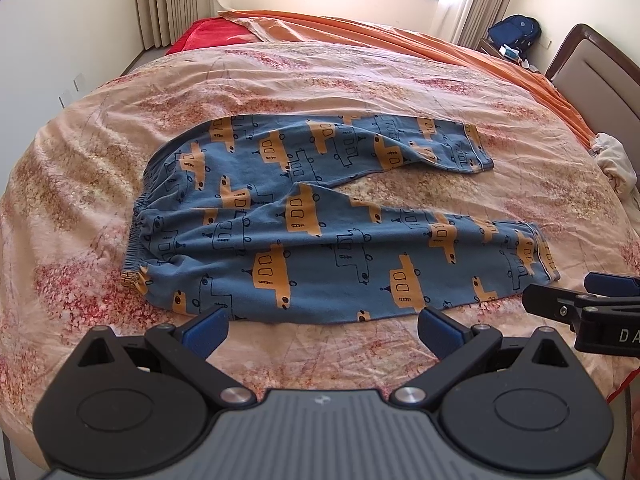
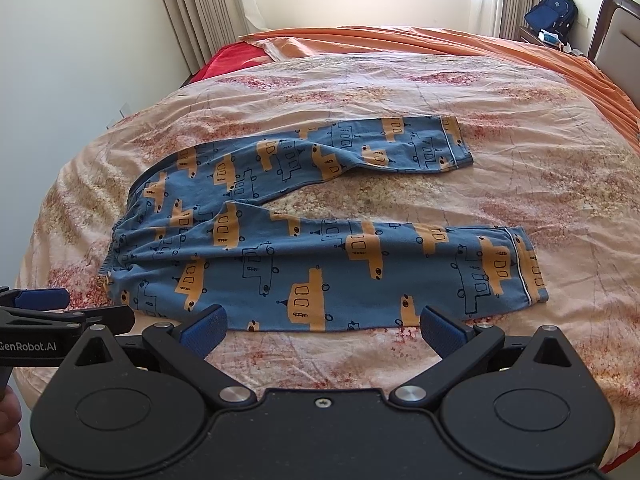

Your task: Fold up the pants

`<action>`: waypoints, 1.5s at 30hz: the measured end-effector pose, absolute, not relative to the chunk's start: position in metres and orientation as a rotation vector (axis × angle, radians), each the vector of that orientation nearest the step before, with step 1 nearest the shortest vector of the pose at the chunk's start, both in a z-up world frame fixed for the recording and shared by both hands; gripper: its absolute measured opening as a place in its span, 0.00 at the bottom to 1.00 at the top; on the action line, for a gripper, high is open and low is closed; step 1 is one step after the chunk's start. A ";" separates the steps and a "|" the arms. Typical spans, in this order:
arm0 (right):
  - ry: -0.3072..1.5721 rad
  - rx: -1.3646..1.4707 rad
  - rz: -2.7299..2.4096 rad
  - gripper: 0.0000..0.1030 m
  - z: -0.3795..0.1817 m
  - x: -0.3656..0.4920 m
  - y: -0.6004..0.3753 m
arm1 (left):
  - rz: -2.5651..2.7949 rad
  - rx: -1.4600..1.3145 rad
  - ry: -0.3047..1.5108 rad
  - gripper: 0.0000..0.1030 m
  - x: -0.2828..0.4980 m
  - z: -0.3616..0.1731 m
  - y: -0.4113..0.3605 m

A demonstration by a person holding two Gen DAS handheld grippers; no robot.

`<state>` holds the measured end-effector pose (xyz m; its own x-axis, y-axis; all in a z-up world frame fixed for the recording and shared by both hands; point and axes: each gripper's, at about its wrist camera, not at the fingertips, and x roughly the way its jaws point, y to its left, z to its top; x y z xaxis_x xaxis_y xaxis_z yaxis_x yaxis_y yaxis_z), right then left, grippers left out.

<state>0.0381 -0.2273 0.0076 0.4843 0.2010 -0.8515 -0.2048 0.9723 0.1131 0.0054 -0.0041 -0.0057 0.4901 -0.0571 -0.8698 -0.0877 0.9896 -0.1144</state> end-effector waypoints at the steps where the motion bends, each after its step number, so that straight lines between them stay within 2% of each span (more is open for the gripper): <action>1: 1.037 -0.003 0.246 1.00 0.008 0.038 -0.227 | 0.017 -0.152 1.060 1.00 0.006 -0.006 -0.003; 21: 1.040 0.001 0.246 1.00 0.007 0.039 -0.230 | 0.003 -0.174 1.081 1.00 0.010 -0.008 0.000; 33: 1.136 -0.077 0.311 1.00 0.004 0.030 -0.259 | 0.010 -0.227 1.187 1.00 0.016 -0.032 -0.018; 36: 1.163 -0.109 0.379 1.00 -0.008 0.038 -0.272 | 0.079 -0.352 1.247 1.00 0.023 -0.040 -0.014; 39: 1.191 -0.115 0.454 0.99 -0.021 0.055 -0.280 | 0.173 -0.487 1.163 1.00 0.019 -0.026 0.000; 42: 1.130 -0.151 0.565 0.97 -0.019 0.079 -0.280 | 0.239 -0.372 0.997 0.96 0.021 0.021 0.003; 43: 1.090 -0.184 0.592 0.93 -0.012 0.089 -0.277 | 0.248 -0.318 0.924 0.97 0.020 0.042 0.003; 45: 0.967 -0.245 0.631 0.91 0.019 0.105 -0.268 | 0.259 -0.243 0.783 1.00 0.021 0.081 0.005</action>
<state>0.1053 -0.2685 0.0187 0.4072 0.3892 -0.8262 -0.5999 0.7961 0.0794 0.0206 0.0054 0.0814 0.6803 0.1392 -0.7196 -0.3177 0.9408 -0.1184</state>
